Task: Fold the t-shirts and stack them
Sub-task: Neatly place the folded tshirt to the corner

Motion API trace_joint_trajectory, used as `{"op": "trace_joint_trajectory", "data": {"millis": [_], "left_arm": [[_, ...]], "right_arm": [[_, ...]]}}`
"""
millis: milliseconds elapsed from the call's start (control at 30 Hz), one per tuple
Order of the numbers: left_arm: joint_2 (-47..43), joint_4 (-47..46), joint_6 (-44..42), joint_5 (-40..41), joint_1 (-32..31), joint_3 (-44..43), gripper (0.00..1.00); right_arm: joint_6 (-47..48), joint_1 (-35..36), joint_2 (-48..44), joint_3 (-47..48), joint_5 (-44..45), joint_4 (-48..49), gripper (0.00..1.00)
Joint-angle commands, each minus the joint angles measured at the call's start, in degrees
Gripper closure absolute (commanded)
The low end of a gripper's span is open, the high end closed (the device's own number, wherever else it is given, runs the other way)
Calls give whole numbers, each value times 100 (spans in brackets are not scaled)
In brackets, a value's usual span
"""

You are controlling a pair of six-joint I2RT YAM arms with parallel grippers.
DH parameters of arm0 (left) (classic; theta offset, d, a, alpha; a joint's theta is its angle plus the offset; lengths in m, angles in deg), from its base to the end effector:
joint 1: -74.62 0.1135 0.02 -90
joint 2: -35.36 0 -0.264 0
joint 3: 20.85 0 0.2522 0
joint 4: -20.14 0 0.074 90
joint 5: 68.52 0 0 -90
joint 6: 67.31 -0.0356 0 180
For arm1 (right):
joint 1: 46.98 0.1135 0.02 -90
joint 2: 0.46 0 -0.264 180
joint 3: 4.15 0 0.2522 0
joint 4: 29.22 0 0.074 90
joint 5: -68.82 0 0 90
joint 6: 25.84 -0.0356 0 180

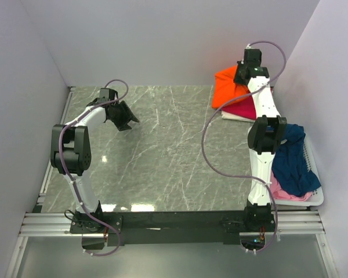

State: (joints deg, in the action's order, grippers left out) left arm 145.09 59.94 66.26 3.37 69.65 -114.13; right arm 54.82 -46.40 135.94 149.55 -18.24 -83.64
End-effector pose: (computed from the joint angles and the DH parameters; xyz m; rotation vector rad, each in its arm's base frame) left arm 0.4084 -0.0466 0.2009 -0.7528 2.5362 -0.7134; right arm 0.5393 0.0036 0.3044 0.1976 2.2091 0.0387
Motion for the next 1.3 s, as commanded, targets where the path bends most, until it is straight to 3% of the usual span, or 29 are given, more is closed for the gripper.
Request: {"op": "trace_joint_trajectory", "data": {"millis": [0,400,767,833,867,900,933,967,1267], "left_arm": [[13,-47,99,9,-39,-212,42],[39,-64,20,-26,-74,-309,42],[31,32,-59,88,-109,-450,41],[-39,24,-86,141,-118,-441,41],[-74,15,-94,150,-127,-424,40],[-92,15,-94,176,-127,-406,41],[-145,6,-112,185,-127,-397,40],[-180,-20,-121,194,-135,-362,40],[-663,-248,-156,352,-188,-125,40]], "right_arm": [[-94,-269,-254,165,-197,332,100],[-68,-594,-201,-247,-145,270,100],[222,-629,27,-432,935,173,99],[222,-629,45,-441,1269,138,82],[188,-629,45,-459,1375,138,42],[161,-629,27,-476,1446,129,26],[144,-629,18,-502,1542,120,17],[109,-629,-16,-546,1543,129,11],[-173,-612,-1376,-2091,1552,848,9]]}}
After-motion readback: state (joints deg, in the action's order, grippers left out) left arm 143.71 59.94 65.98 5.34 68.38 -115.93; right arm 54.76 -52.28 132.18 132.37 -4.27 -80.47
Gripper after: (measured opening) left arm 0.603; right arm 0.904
